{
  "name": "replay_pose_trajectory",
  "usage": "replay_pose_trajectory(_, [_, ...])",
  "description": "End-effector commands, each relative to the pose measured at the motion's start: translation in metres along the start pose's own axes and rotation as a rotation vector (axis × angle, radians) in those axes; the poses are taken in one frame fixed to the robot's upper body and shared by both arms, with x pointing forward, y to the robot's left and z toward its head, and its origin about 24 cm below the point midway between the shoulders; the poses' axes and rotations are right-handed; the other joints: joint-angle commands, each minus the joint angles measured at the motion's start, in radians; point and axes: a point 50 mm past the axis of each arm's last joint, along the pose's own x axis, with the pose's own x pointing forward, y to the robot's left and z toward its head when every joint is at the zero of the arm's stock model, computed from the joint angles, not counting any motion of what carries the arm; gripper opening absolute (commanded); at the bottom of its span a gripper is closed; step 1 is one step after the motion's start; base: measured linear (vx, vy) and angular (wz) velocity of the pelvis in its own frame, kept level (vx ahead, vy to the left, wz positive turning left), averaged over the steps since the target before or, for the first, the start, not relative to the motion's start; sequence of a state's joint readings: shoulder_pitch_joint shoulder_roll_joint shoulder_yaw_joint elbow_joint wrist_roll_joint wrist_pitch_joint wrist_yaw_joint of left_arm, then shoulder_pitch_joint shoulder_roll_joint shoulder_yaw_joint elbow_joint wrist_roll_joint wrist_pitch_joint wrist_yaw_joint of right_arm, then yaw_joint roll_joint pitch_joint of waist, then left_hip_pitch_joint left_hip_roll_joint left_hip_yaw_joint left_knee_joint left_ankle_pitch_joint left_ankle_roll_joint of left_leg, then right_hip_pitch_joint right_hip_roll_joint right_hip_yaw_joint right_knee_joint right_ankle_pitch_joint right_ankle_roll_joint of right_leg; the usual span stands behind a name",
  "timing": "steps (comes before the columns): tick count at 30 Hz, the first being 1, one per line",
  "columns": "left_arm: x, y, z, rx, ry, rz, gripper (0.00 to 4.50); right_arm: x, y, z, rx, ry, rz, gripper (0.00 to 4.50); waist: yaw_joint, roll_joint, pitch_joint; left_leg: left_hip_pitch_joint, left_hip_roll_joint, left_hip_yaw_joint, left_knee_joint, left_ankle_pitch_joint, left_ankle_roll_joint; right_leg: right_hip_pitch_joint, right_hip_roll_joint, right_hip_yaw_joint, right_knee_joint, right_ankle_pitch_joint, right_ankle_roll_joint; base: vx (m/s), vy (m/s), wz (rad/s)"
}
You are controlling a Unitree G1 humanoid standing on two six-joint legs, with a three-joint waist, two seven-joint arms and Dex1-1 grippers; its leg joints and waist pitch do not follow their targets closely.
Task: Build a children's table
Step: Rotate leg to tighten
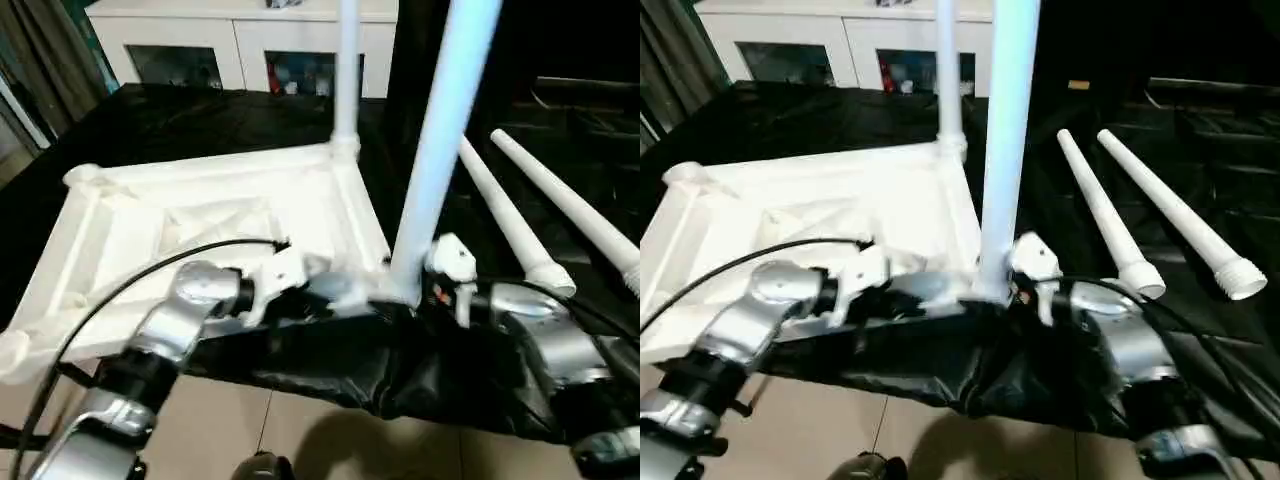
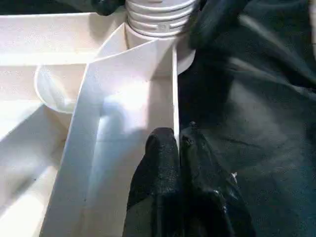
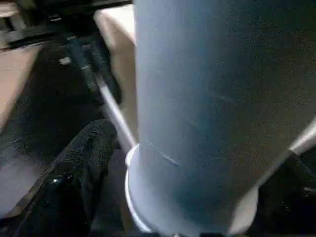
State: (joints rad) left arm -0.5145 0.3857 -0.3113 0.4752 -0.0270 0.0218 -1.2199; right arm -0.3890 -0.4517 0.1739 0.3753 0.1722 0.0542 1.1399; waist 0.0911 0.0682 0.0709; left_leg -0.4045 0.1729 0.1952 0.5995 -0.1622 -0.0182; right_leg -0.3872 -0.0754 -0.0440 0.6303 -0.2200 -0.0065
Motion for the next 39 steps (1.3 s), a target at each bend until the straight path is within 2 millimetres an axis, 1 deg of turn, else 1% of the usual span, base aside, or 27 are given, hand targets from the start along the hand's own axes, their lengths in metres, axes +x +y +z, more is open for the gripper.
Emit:
replay_pose_trajectory(1, [-0.007,0.002,0.011,0.065,-0.020,-0.022,0.00,0.000,0.006,0.004,-0.010,0.009,0.101,3.60,0.002,-0.020,-0.074,0.028,0.063,-0.028,-0.066,-0.198,0.090,0.032,-0.075,0.039,-0.078,-0.124,-0.248,0.000,0.000,0.00])
replay_pose_trajectory(4, [-0.012,0.003,0.010,0.070,-0.006,-0.036,0.00,-0.003,0.007,0.003,-0.012,0.033,0.152,3.47,0.003,-0.021,-0.075,0.028,0.063,-0.027,-0.065,-0.190,0.090,0.032,-0.075,0.039,-0.077,-0.113,-0.255,0.000,0.000,0.00])
replay_pose_trajectory(6, [-0.015,0.004,0.011,0.069,-0.009,-0.048,0.00,-0.004,0.008,0.004,-0.006,0.044,0.187,3.23,0.003,-0.021,-0.072,0.027,0.063,-0.027,-0.066,-0.192,0.090,0.031,-0.076,0.039,-0.077,-0.118,-0.256,0.000,0.000,0.00])
replay_pose_trajectory(7, [-0.015,0.004,0.011,0.068,-0.010,-0.054,0.00,-0.004,0.008,0.003,-0.004,0.049,0.203,3.23,0.004,-0.020,-0.073,0.028,0.063,-0.027,-0.066,-0.188,0.089,0.032,-0.076,0.039,-0.077,-0.119,-0.256,0.000,0.000,0.00])
replay_pose_trajectory(8, [-0.015,0.004,0.012,0.069,-0.010,-0.061,0.00,-0.004,0.008,0.004,-0.004,0.051,0.208,3.17,0.004,-0.019,-0.071,0.027,0.063,-0.027,-0.067,-0.190,0.089,0.030,-0.076,0.039,-0.078,-0.123,-0.256,0.000,0.000,0.00])
replay_pose_trajectory(11, [-0.015,0.004,0.012,0.074,-0.005,-0.085,0.00,-0.004,0.008,0.005,-0.006,0.052,0.227,2.87,0.006,-0.017,-0.074,0.029,0.063,-0.027,-0.066,-0.192,0.086,0.031,-0.076,0.039,-0.076,-0.108,-0.261,0.000,0.000,0.00])
replay_pose_trajectory(12, [-0.015,0.004,0.012,0.075,-0.004,-0.086,0.00,-0.004,0.008,0.005,-0.006,0.052,0.228,2.85,0.006,-0.017,-0.074,0.029,0.063,-0.027,-0.066,-0.192,0.086,0.031,-0.076,0.039,-0.076,-0.105,-0.262,0.000,0.000,0.00])
replay_pose_trajectory(13, [-0.015,0.004,0.013,0.075,-0.004,-0.087,0.00,-0.004,0.008,0.006,-0.008,0.050,0.229,2.84,0.007,-0.015,-0.075,0.029,0.063,-0.028,-0.065,-0.192,0.084,0.032,-0.076,0.038,-0.075,-0.101,-0.264,0.000,0.000,0.00])
replay_pose_trajectory(18, [-0.011,0.006,0.016,0.071,-0.022,-0.070,0.00,0.000,0.008,0.007,0.009,0.011,0.193,2.75,0.009,-0.016,-0.077,0.030,0.064,-0.028,-0.065,-0.190,0.081,0.033,-0.076,0.038,-0.074,-0.097,-0.267,0.000,0.000,0.00])
replay_pose_trajectory(19, [-0.007,0.009,0.016,0.067,-0.022,-0.024,0.00,0.004,0.005,0.008,0.032,-0.024,0.133,2.75,0.009,-0.016,-0.077,0.029,0.064,-0.027,-0.065,-0.190,0.080,0.032,-0.076,0.038,-0.073,-0.094,-0.269,0.000,0.000,0.00])
replay_pose_trajectory(20, [-0.007,0.009,0.016,0.067,-0.022,-0.023,0.00,0.004,0.005,0.008,0.032,-0.024,0.131,2.75,0.009,-0.016,-0.077,0.029,0.063,-0.027,-0.065,-0.190,0.080,0.031,-0.076,0.039,-0.074,-0.096,-0.270,0.000,0.000,0.00])
replay_pose_trajectory(22, [0.001,0.018,0.017,0.050,-0.012,0.090,0.00,0.010,-0.002,0.010,0.060,-0.081,0.021,2.74,0.007,-0.015,-0.076,0.030,0.062,-0.027,-0.065,-0.203,0.065,0.030,-0.077,0.039,-0.077,-0.118,-0.267,0.000,0.000,0.00])
replay_pose_trajectory(23, [0.006,0.023,0.018,0.032,-0.008,0.148,0.00,0.014,-0.007,0.010,0.084,-0.095,-0.053,2.74,0.005,-0.016,-0.077,0.036,0.061,-0.027,-0.065,-0.214,0.052,0.026,-0.077,0.040,-0.080,-0.135,-0.269,0.000,0.000,0.00])
replay_pose_trajectory(24, [0.011,0.027,0.020,0.020,-0.012,0.204,0.00,0.019,-0.013,0.010,0.097,-0.103,-0.133,2.74,0.000,-0.019,-0.076,0.032,0.058,-0.029,-0.067,-0.216,0.037,0.030,-0.077,0.039,-0.080,-0.147,-0.266,0.000,0.000,0.00])
replay_pose_trajectory(25, [0.017,0.031,0.022,0.004,-0.020,0.253,0.00,0.023,-0.016,0.010,0.106,-0.112,-0.192,2.74,0.002,-0.019,-0.080,0.033,0.059,-0.030,-0.067,-0.212,0.033,0.033,-0.079,0.038,-0.079,-0.144,-0.262,0.000,0.000,0.00])
replay_pose_trajectory(26, [0.025,0.034,0.026,-0.031,-0.034,0.314,0.00,0.030,-0.019,0.009,0.126,-0.123,-0.271,2.74,-0.003,-0.023,-0.079,0.032,0.060,-0.028,-0.068,-0.204,0.033,0.031,-0.076,0.039,-0.078,-0.132,-0.259,0.000,0.000,0.00])
replay_pose_trajectory(27, [0.033,0.037,0.028,-0.057,-0.029,0.363,0.00,0.038,-0.021,0.008,0.163,-0.133,-0.355,2.74,-0.006,-0.021,-0.082,0.033,0.058,-0.027,-0.065,-0.183,0.034,0.032,-0.077,0.039,-0.075,-0.100,-0.261,0.000,0.000,0.00])
replay_pose_trajectory(28, [0.039,0.038,0.030,-0.073,-0.023,0.394,0.00,0.044,-0.022,0.007,0.191,-0.137,-0.413,2.74,-0.009,-0.021,-0.081,0.031,0.057,-0.027,-0.065,-0.173,0.039,0.032,-0.077,0.040,-0.075,-0.087,-0.262,0.000,0.000,0.00])
replay_pose_trajectory(29, [0.045,0.038,0.032,-0.081,-0.023,0.419,0.00,0.050,-0.025,0.005,0.219,-0.129,-0.506,2.74,-0.009,-0.021,-0.083,0.030,0.056,-0.027,-0.063,-0.155,0.046,0.032,-0.077,0.040,-0.074,-0.065,-0.260,0.000,0.000,0.00])
replay_pose_trajectory(30, [0.052,0.040,0.035,-0.078,-0.011,0.464,0.00,0.058,-0.027,0.001,0.257,-0.109,-0.638,2.74,-0.012,-0.021,-0.084,0.028,0.052,-0.026,-0.062,-0.143,0.051,0.032,-0.077,0.039,-0.074,-0.056,-0.259,0.000,0.000,0.00])
replay_pose_trajectory(31, [0.052,0.040,0.035,-0.078,-0.011,0.464,0.00,0.058,-0.027,0.001,0.257,-0.109,-0.638,2.74,-0.012,-0.021,-0.086,0.028,0.051,-0.027,-0.061,-0.137,0.052,0.034,-0.078,0.038,-0.075,-0.054,-0.257,0.000,0.000,0.00])
replay_pose_trajectory(32, [0.060,0.039,0.038,-0.072,-0.012,0.488,0.00,0.067,-0.027,0.000,0.288,-0.099,-0.734,2.74,-0.014,-0.022,-0.085,0.028,0.050,-0.024,-0.060,-0.137,0.057,0.034,-0.077,0.039,-0.077,-0.055,-0.254,0.000,0.000,0.00])
replay_pose_trajectory(33, [0.065,0.039,0.040,-0.075,-0.021,0.507,0.00,0.075,-0.025,0.002,0.295,-0.106,-0.785,2.74,-0.014,-0.016,-0.085,0.028,0.051,-0.026,-0.061,-0.139,0.057,0.033,-0.077,0.039,-0.078,-0.063,-0.245,0.000,0.000,0.00])
replay_pose_trajectory(35, [0.068,0.038,0.042,-0.072,-0.024,0.512,0.00,0.079,-0.024,0.004,0.293,-0.120,-0.793,2.74,-0.014,-0.017,-0.086,0.030,0.052,-0.026,-0.062,-0.151,0.056,0.034,-0.077,0.038,-0.081,-0.074,-0.237,0.000,0.000,0.00])
replay_pose_trajectory(36, [0.070,0.037,0.043,-0.073,-0.029,0.507,0.00,0.081,-0.023,0.007,0.265,-0.123,-0.807,2.74,-0.014,-0.012,-0.087,0.030,0.053,-0.027,-0.063,-0.162,0.055,0.034,-0.077,0.038,-0.082,-0.082,-0.232,0.000,0.000,0.00])
replay_pose_trajectory(38, [0.073,0.034,0.042,-0.063,-0.027,0.500,0.00,0.084,-0.022,0.012,0.221,-0.124,-0.822,2.74,-0.015,-0.009,-0.087,0.030,0.054,-0.027,-0.065,-0.169,0.050,0.033,-0.074,0.038,-0.081,-0.082,-0.228,0.000,0.000,0.00])
replay_pose_trajectory(39, [0.075,0.032,0.042,-0.059,-0.024,0.485,0.00,0.087,-0.021,0.016,0.201,-0.150,-0.807,3.30,-0.016,-0.010,-0.086,0.030,0.053,-0.028,-0.065,-0.187,0.047,0.035,-0.076,0.038,-0.082,-0.087,-0.226,0.000,0.000,0.00])
